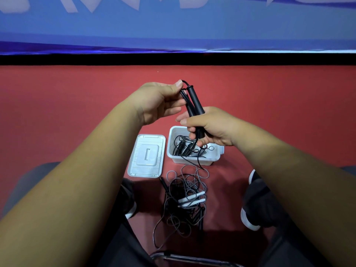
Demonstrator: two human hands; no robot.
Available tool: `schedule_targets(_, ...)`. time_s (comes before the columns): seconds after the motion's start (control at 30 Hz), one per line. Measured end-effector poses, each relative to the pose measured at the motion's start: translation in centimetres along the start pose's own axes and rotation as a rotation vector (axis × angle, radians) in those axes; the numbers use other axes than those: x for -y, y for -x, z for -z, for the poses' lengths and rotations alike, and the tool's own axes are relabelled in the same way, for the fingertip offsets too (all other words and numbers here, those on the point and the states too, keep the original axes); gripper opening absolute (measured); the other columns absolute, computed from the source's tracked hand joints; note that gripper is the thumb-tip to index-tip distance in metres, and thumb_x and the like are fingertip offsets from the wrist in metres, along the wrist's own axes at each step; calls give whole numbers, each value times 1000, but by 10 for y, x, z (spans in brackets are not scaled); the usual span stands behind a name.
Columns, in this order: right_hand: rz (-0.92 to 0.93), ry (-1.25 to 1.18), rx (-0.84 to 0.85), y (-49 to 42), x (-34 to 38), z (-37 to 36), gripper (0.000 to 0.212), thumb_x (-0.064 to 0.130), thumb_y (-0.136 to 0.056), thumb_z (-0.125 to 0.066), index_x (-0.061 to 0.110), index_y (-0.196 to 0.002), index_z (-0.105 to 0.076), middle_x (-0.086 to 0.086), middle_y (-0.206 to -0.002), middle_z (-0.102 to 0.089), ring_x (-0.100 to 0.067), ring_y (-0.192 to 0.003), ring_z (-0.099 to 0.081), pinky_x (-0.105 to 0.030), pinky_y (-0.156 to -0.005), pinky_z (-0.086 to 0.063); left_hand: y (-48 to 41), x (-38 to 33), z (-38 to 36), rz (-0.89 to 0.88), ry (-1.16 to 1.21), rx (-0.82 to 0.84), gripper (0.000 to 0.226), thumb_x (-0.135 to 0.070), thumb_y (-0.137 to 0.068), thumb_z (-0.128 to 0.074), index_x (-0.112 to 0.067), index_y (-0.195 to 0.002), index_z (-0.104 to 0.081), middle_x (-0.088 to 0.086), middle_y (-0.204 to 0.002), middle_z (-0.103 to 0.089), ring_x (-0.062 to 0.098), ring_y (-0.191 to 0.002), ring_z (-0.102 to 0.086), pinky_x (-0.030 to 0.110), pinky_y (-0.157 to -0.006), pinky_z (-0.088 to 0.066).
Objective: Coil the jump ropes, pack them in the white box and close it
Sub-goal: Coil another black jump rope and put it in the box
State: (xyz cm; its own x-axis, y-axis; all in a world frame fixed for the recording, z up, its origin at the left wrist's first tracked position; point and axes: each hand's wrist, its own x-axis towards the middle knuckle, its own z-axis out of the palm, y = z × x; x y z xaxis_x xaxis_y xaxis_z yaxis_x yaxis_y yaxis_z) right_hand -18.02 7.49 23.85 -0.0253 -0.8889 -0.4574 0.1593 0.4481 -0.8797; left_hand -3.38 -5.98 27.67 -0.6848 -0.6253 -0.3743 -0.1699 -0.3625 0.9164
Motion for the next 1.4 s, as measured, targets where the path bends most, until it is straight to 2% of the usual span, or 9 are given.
schedule_targets(0.3,1,-105,-11,1,3,0,25,14,-103,-64,11,-127,-73,0,-73,-55,-16,-68,-64,-27,-48,-52,-9,7,5,-20,-76,-79,38,-56,-100,-60,-20,-103,-71,-1,-100,-77,14,-83,-67,28,-71,-54)
schedule_targets(0.4,32,-219,-61,1,10,2,28,14,-103,-63,11,-130,-72,0,-75,-58,-16,-70,-68,-23,-45,-50,-20,23,5,20,-119,-130,30,-34,-111,-47,-12,-108,-68,4,-101,-76,22,-92,-69,34,-77,-57)
schedule_targets(0.6,123,-354,-100,8,28,9,30,16,-106,-57,12,-133,-70,0,-82,-70,-15,-73,-73,-19,-44,-46,-10,58,-16,104,-272,380,46,5,-103,-46,-26,-90,-78,-3,-105,-76,15,-111,-65,38,-111,-38)
schedule_targets(0.73,168,-398,-143,15,37,17,32,16,-108,-53,12,-137,-66,-5,-97,-78,-18,-84,-77,-17,-42,-44,-11,60,-11,91,-316,536,33,-8,-109,-46,-8,-136,-65,18,-135,-67,31,-134,-59,48,-123,-35)
schedule_targets(0.9,198,-447,-229,20,40,31,31,17,-107,-55,11,-136,-66,-8,-104,-79,-23,-93,-79,-18,-42,-45,-6,55,-8,50,-388,649,40,-29,-110,-46,-7,-139,-63,9,-111,-64,29,-119,-57,47,-119,-37)
schedule_targets(1.0,204,-465,-273,22,39,37,31,16,-107,-55,10,-136,-65,-10,-105,-79,-27,-96,-79,-19,-42,-47,-3,51,-6,51,-317,668,37,-31,-108,-47,-9,-127,-69,9,-101,-63,32,-102,-63,44,-101,-50)
schedule_targets(1.1,205,-449,-293,24,38,40,30,16,-108,-55,9,-136,-64,-13,-109,-79,-31,-101,-79,-21,-44,-51,-1,40,-3,49,-339,650,33,-32,-105,-53,-11,-123,-72,10,-108,-70,23,-81,-58,36,-83,-51)
schedule_targets(1.23,200,-390,-295,25,37,40,31,17,-108,-57,9,-137,-62,-17,-112,-79,-35,-101,-79,-24,-49,-57,2,25,5,134,-542,667,38,-11,-104,-58,-16,-141,-63,11,-123,-74,15,-87,-59,23,-79,-49)
schedule_targets(1.4,158,-339,-249,24,32,34,35,16,-107,-61,5,-139,-56,-24,-112,-78,-40,-100,-78,-39,-67,-65,0,26,11,188,-755,360,17,-11,-104,-61,-9,-117,-73,12,-92,-77,18,-81,-71,25,-64,-56)
